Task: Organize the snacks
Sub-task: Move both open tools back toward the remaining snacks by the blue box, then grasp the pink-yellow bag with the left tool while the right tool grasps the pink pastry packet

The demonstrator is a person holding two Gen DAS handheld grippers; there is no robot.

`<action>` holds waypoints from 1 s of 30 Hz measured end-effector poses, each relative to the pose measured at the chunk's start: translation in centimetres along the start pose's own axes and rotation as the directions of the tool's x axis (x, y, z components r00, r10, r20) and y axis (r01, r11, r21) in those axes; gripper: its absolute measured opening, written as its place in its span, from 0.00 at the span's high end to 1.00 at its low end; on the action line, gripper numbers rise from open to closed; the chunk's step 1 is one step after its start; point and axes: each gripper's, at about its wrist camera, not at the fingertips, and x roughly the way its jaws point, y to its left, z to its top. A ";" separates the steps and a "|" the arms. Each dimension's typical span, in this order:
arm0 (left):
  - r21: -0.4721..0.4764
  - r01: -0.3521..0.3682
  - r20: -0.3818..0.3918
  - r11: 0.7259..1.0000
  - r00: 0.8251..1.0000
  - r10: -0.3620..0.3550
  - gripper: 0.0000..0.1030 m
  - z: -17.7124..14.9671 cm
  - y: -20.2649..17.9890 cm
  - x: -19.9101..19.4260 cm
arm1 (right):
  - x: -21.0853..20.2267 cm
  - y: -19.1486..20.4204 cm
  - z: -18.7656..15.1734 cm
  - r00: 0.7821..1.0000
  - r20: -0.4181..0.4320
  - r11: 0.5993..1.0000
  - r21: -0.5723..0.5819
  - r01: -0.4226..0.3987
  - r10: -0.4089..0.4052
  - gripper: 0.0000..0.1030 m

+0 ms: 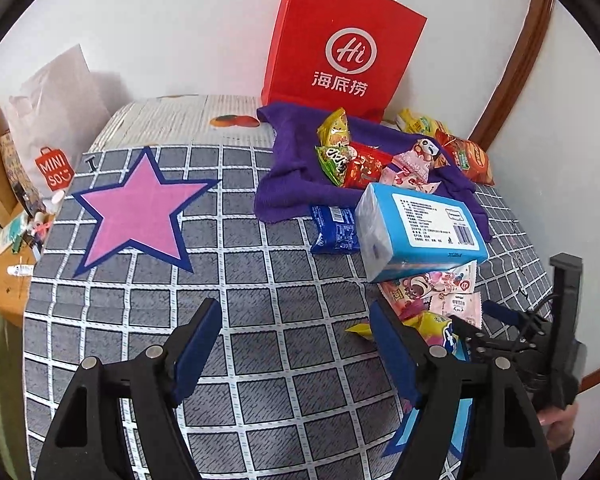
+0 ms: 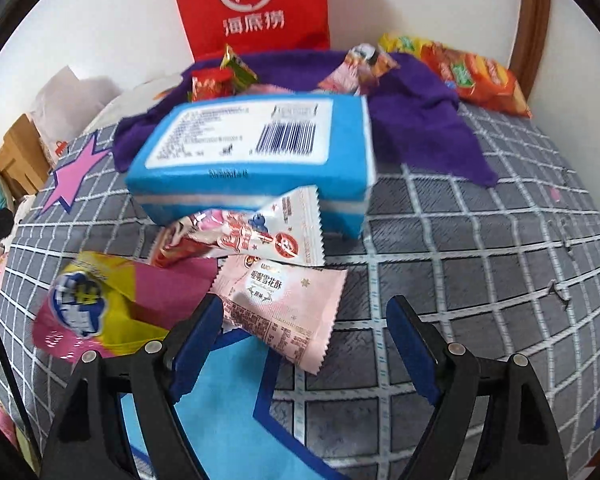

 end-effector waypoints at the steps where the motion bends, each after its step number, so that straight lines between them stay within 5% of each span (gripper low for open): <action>1: 0.001 0.001 -0.003 1.000 1.000 -0.001 0.27 0.0 0.0 0.2 | 0.3 0.1 0.0 1.000 -0.005 1.000 -0.004 0.000 0.000 0.19; 8: 0.002 -0.002 -0.028 1.000 1.000 0.002 0.28 -0.5 -0.1 1.1 | 1.7 0.7 0.5 1.000 0.022 1.000 -0.001 0.014 -0.014 0.18; 15: 0.021 0.044 -0.035 0.999 0.998 -0.043 0.28 -0.5 -1.6 1.1 | 0.4 1.2 -1.1 0.999 0.048 0.996 -0.084 -0.002 0.006 0.53; 23: 0.051 0.120 -0.048 0.991 0.992 -0.118 0.27 -0.1 -5.7 1.7 | -1.6 -1.8 -3.2 0.999 0.045 0.999 -0.028 -0.018 0.019 0.57; 30: 0.130 0.050 -0.128 0.990 0.991 -0.033 0.28 -1.4 -8.7 4.9 | -2.6 -3.2 -4.5 0.999 0.048 0.999 -0.025 -0.023 0.024 0.57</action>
